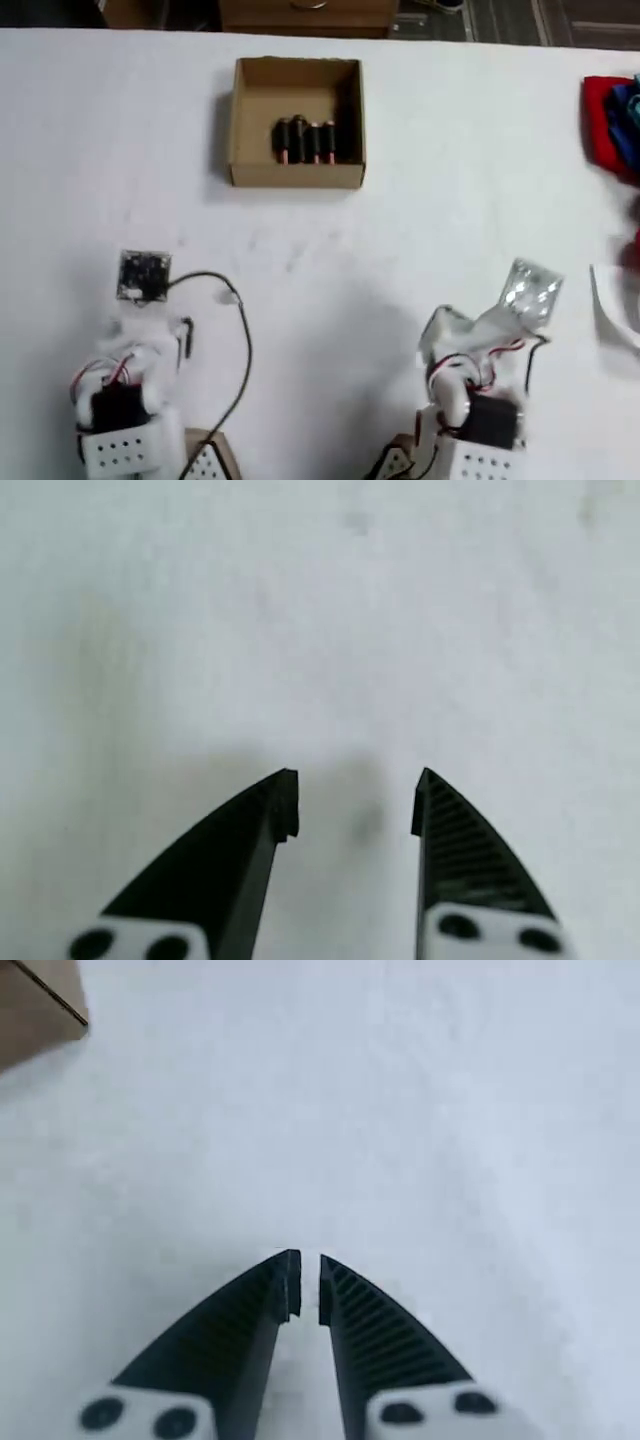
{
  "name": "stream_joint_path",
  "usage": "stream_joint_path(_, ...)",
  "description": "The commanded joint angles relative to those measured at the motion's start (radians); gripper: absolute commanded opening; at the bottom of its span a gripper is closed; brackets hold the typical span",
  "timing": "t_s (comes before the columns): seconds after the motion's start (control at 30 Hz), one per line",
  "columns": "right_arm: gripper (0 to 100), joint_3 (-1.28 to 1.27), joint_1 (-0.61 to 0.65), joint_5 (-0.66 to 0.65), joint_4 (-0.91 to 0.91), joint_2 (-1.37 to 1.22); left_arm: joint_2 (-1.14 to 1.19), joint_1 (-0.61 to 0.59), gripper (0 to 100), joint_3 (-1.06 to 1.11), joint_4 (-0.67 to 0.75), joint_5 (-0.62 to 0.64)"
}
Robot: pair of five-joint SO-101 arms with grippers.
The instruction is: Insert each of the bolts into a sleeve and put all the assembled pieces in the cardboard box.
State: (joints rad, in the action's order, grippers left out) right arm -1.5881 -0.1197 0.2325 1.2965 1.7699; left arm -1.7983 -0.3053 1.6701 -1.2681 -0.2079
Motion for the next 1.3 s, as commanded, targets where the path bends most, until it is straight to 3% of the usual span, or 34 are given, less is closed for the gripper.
stream_joint_path(0.0, 2.1, -0.106, 0.028, 0.006, -0.05, -0.022, -0.026, 0.069, 20, 0.022, -0.018, 0.057)
stream_joint_path(0.17, 2.1, -0.109, 0.136, 0.003, -0.056, -0.038, -0.025, 0.239, 21, 0.022, -0.017, 0.242)
stream_joint_path(0.23, 2.1, -0.109, 0.257, 0.008, -0.056, -0.038, -0.025, 0.296, 21, 0.022, -0.017, 0.232)
stream_joint_path(0.33, 2.1, -0.109, 0.378, 0.009, -0.056, -0.038, -0.025, 0.278, 20, 0.022, -0.017, 0.18)
stream_joint_path(0.5, 2.1, -0.109, 0.348, 0.009, -0.056, -0.038, -0.025, 0.183, 20, 0.022, -0.017, 0.157)
stream_joint_path(1.27, 2.3, -0.109, 0.349, 0.009, -0.056, -0.038, -0.025, 0.183, 20, 0.022, -0.017, 0.158)
